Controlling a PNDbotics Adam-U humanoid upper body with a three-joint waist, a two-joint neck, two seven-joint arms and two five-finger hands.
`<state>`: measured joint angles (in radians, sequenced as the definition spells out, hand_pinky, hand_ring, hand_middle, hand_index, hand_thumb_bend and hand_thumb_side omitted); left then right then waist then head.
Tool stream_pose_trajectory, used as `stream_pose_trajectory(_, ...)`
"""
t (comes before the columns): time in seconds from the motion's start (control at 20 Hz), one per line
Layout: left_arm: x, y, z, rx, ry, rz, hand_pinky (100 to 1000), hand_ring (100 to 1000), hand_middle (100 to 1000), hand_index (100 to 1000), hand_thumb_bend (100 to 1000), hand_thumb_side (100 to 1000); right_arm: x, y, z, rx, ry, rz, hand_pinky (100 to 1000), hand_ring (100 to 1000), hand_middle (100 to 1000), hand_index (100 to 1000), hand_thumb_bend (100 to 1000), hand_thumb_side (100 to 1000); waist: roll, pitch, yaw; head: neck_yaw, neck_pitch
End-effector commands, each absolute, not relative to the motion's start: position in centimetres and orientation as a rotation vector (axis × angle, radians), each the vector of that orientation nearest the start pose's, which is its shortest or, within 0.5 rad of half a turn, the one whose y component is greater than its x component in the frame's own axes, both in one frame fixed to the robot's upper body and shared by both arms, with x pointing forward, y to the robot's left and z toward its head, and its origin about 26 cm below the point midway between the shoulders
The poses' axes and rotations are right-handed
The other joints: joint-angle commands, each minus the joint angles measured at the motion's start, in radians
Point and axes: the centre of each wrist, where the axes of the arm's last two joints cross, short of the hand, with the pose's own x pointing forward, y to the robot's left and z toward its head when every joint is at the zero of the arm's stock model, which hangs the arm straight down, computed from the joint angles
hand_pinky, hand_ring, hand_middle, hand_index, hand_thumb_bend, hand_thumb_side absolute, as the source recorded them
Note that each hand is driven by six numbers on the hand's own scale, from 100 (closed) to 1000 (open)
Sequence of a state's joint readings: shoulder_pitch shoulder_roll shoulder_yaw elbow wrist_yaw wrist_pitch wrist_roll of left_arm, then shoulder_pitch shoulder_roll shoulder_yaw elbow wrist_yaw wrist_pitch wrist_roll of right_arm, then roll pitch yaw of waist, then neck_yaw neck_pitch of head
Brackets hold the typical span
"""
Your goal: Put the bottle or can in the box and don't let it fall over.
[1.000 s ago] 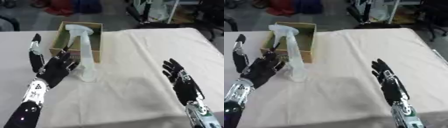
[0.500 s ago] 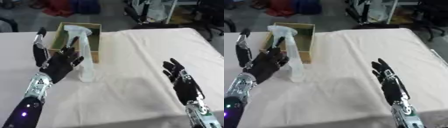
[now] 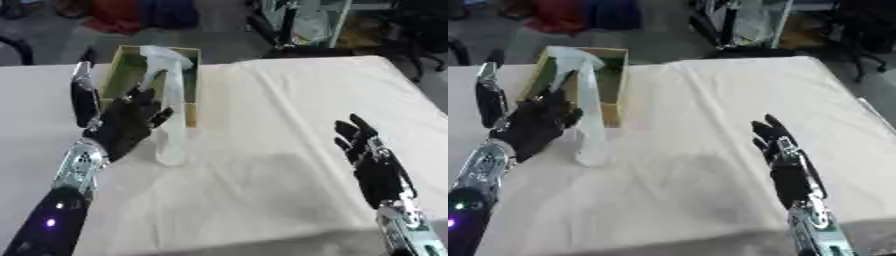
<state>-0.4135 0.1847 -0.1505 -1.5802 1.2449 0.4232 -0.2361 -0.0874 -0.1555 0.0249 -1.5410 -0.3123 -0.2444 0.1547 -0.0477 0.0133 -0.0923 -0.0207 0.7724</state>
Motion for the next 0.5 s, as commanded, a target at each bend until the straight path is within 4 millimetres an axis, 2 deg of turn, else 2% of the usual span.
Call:
stream_pose_trajectory(0.05, 36.3, 19.9, 13.5, -1.412, -1.29, 0.015, 545, 241, 237, 1000, 527, 946, 30.1, -27.1, 2.0, 0.242, -1.904, 0.059, 1000, 985, 859, 969, 100, 793, 0.0, -0.016, -0.002, -0.004, -0.002)
stream_pose_trajectory(0.5, 36.7, 21.1, 15.1, -1.425, -1.384, 0.094, 540, 243, 237, 1000, 535, 924, 30.1, -27.1, 2.0, 0.235, -1.904, 0.053, 1000, 985, 861, 969, 100, 792, 0.0, -0.017, -0.003, -0.007, -0.002)
